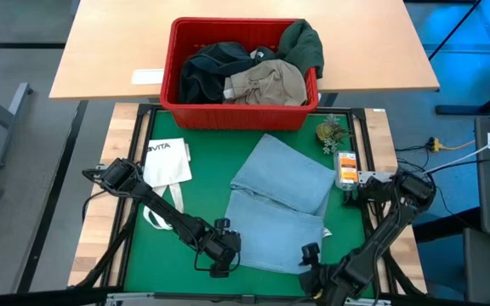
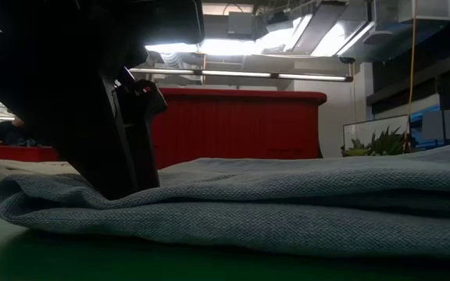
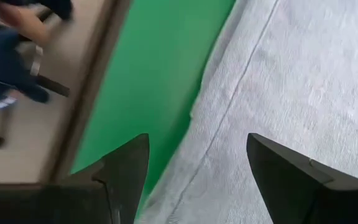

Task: Fold Laundry from Bin
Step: Fold the light blue jeans

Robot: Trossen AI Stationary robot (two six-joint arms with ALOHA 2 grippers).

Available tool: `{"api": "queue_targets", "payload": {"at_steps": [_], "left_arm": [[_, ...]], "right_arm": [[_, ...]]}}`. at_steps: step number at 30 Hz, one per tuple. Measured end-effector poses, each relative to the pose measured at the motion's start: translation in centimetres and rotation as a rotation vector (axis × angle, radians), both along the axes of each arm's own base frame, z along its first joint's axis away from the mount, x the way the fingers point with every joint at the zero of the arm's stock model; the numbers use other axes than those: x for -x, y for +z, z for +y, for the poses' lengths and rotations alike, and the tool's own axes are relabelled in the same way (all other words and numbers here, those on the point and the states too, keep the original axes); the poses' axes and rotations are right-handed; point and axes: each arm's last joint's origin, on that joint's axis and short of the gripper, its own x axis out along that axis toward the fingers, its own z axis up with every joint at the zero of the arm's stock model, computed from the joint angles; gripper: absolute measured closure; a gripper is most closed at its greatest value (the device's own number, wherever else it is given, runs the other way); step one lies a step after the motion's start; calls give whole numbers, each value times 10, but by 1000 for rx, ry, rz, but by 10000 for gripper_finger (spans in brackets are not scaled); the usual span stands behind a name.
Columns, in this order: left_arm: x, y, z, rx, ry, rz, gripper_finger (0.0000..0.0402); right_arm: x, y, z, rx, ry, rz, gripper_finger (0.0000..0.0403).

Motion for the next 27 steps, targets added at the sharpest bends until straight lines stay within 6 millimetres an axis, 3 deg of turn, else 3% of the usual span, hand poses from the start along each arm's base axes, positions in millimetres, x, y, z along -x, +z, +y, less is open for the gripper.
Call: {"api": "queue_targets", "payload": {"at_steps": [21,27], "left_arm": [[0,1,0,0,1,-7,211],[-2,1,-1,8,0,-22,211]], "right_arm": [[2,-50,5,217,-5,92,136],[-4,-51,-6,184,-93,127,201]]}}
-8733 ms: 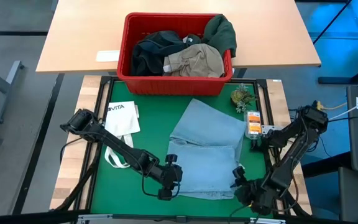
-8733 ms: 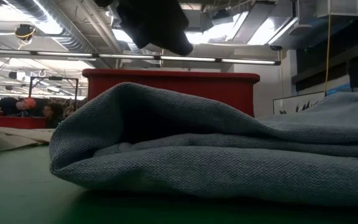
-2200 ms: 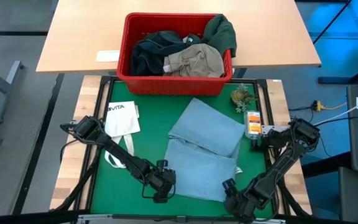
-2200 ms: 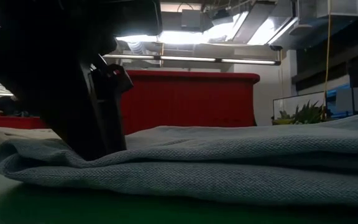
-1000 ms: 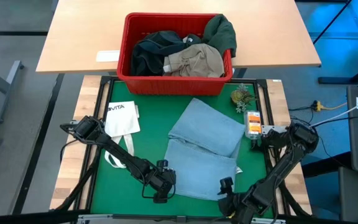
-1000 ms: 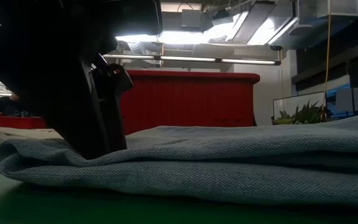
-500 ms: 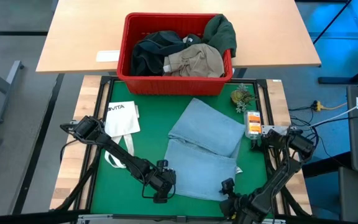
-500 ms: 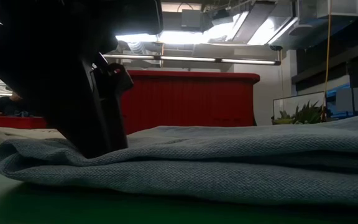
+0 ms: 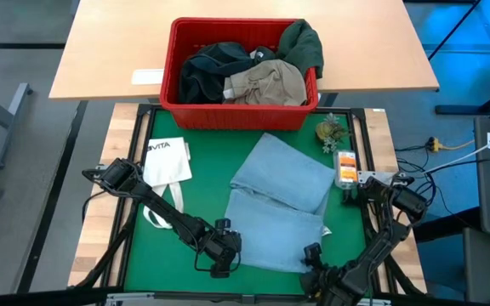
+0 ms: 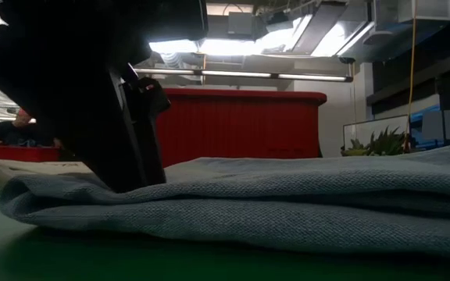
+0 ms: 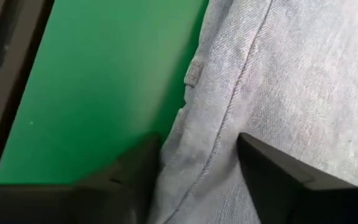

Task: Fold Laundry from Bin
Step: Fold the light blue jeans

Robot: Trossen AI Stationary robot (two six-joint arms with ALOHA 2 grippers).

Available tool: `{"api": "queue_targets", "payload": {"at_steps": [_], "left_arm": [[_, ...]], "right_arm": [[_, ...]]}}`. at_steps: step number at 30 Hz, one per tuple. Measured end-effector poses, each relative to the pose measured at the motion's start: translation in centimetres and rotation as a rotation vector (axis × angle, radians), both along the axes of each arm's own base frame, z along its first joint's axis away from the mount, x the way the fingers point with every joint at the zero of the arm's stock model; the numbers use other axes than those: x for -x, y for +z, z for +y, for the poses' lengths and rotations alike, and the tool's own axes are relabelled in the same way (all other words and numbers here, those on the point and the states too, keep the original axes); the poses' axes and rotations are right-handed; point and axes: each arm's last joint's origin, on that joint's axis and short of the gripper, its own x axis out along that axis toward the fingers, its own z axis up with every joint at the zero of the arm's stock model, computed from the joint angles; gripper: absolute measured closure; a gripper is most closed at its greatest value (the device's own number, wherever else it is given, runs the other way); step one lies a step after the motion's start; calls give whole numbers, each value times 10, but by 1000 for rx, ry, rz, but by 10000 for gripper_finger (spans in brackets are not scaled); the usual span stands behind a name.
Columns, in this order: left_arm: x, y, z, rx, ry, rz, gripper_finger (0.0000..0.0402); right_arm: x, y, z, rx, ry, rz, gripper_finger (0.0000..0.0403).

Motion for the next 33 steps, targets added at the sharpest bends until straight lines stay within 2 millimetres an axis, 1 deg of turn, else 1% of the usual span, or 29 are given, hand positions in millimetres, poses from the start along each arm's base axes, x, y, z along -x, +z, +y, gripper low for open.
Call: {"api": "queue_targets", "payload": {"at_steps": [3,7,10,15,19,21,24,28,31,33], "left_arm": [[0,0,0,9,-6,4,211],[0,0,-1,36,-24,20,211],[0,0,-2,46,-30,21,211],[-2,3,-3,47,-57,3,211],[-4,7,-7,54,-133,0,211],[-3,8,-8,60,-157,5,211],[-1,8,-10,65,-172,21,211],[4,5,-9,11,-162,60,211],[7,5,-11,-37,-152,56,211],[8,4,-12,-71,-177,50,211]], "right_arm": [[-3,-1,-5,-19,-16,24,255],[-2,-2,-6,-4,-15,30,331],[-2,-2,-6,-5,-15,37,374],[-1,-1,-6,-14,-15,39,375],[-2,-1,-6,-21,-16,41,348],[-2,-1,-6,-23,-16,42,342],[-1,-2,-6,-26,-16,44,348],[-1,-2,-6,-27,-16,45,365],[-1,-2,-5,-32,-16,48,365],[-1,-2,-5,-33,-15,49,359]]}}
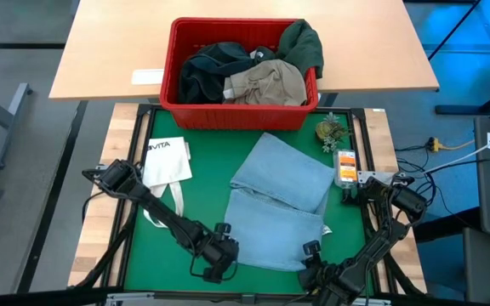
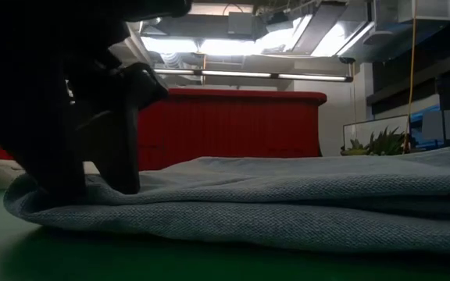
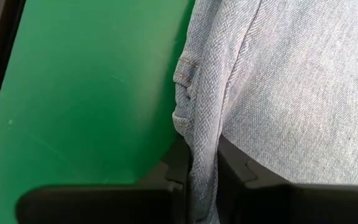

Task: Fold Laundry from Bin
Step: Fold the light blue jeans

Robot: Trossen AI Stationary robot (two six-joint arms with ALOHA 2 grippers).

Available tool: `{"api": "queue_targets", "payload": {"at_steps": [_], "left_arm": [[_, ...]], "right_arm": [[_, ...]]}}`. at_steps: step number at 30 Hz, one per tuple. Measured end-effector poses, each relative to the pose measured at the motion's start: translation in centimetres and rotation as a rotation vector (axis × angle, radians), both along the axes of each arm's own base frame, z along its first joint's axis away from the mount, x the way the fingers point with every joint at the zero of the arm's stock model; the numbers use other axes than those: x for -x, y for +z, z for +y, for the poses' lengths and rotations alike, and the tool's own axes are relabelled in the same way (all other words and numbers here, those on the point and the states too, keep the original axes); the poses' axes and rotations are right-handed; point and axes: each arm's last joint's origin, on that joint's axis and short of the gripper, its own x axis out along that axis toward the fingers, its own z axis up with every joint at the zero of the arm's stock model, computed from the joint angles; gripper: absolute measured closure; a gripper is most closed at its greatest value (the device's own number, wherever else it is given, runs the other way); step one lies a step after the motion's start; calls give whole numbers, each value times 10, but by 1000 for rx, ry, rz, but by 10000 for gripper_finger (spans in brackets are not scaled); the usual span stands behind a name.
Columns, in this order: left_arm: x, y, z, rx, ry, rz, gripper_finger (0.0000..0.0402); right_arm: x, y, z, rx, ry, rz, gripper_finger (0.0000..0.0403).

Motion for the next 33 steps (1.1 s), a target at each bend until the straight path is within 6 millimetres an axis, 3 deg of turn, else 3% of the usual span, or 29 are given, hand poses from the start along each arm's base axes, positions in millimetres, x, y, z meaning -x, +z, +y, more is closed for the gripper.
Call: {"api": "queue_targets", "payload": {"at_steps": [13,17,24,33], "left_arm": [[7,-13,-12,-118,-88,-12,217],[5,-15,-10,-136,-74,-17,256],[5,-11,-8,-89,-16,-13,377],[7,22,-16,70,-14,-9,380]], "right_arm": [[0,0,0,-7,0,4,362],[0,0,0,-7,0,4,361],[-1,9,2,-25,1,-6,361],[-9,44,11,-155,11,-32,365]]}}
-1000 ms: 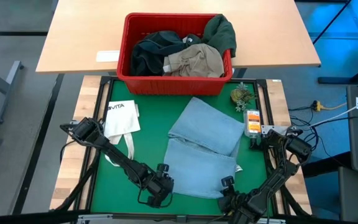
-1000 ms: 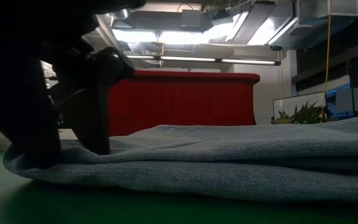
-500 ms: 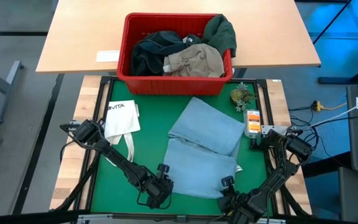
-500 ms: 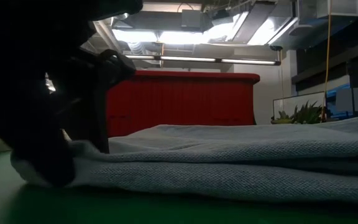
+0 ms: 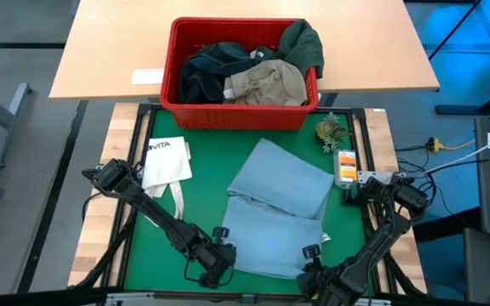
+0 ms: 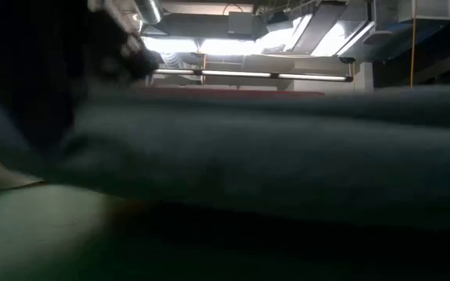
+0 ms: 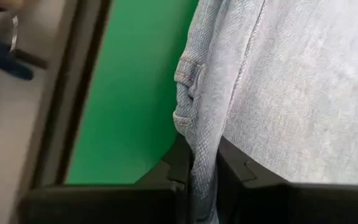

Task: Fold Laundry from Bin
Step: Fold the light blue jeans

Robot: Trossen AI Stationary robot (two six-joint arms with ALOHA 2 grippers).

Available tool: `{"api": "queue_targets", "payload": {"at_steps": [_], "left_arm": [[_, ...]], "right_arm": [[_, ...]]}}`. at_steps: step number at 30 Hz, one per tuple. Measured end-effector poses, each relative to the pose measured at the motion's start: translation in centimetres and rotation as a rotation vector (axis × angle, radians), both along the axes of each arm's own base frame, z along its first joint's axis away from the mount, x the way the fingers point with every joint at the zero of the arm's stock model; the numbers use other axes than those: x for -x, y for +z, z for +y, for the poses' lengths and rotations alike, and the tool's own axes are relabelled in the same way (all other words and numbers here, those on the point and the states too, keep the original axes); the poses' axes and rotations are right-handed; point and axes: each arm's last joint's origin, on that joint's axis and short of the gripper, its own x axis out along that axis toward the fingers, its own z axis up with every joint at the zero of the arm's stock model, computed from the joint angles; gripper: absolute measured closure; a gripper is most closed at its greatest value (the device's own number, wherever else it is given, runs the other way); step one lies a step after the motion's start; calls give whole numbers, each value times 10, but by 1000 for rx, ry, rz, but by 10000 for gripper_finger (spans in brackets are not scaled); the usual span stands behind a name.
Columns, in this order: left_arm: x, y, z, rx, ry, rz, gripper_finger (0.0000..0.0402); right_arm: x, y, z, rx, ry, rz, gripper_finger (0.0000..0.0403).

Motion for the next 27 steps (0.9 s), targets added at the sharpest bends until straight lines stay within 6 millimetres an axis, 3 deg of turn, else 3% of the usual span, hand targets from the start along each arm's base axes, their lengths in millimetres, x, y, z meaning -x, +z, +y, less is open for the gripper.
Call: {"api": "queue_targets", "payload": {"at_steps": [7,14,21,27], "left_arm": [[-3,39,-26,83,-59,-31,383],[0,83,-44,82,-81,-58,382],[-8,115,-30,-2,-34,-81,382],[-22,127,-3,-60,20,-62,381]], "right_arm": [[-5,19,15,-133,37,8,367],[-3,69,34,-115,123,-20,364],[9,119,26,52,110,5,364],[16,135,13,129,32,65,364]]}}
